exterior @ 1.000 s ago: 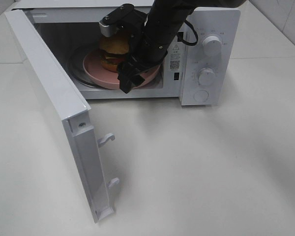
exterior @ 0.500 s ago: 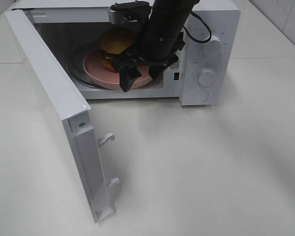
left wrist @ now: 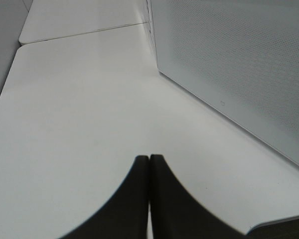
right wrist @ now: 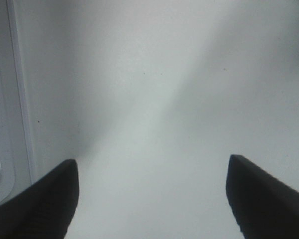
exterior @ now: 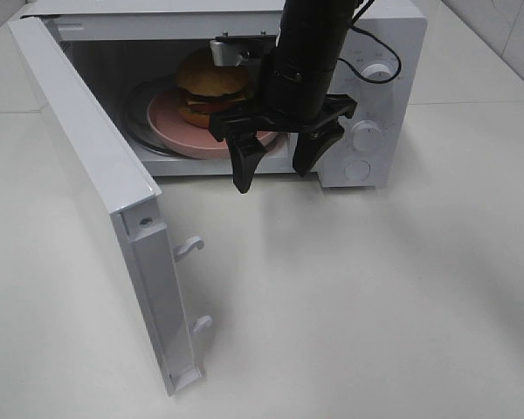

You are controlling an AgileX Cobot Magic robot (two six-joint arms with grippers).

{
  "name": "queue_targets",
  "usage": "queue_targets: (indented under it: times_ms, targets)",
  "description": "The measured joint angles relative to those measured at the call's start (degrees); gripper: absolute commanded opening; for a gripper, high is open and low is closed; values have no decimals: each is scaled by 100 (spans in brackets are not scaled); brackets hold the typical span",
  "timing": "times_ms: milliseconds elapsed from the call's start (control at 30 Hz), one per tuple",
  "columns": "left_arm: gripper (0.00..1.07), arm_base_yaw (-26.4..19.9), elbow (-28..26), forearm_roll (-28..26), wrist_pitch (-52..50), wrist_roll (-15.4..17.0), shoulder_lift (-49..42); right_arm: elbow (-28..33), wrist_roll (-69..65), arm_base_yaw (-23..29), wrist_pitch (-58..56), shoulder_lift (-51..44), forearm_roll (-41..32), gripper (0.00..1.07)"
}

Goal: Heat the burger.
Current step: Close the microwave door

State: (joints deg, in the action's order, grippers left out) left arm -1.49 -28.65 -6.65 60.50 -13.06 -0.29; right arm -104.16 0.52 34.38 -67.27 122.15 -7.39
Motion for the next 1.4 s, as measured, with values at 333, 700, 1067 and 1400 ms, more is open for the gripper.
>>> queue_targets:
  times_ms: [333,700,1067,1400]
  targets:
    - [0,0,0,0,0,0,0,0,-493,0,-235,-109,808,76]
    - [0,0,0,0,0,0,0,309,-854,-424,-246,-1037,1272,76]
    - [0,0,0,0,0,0,0,1261,-871,-1839,-246,-2131,1324,76]
    - [0,0,0,0,0,0,0,2492,-854,-2756,-246,-3421,1415,76]
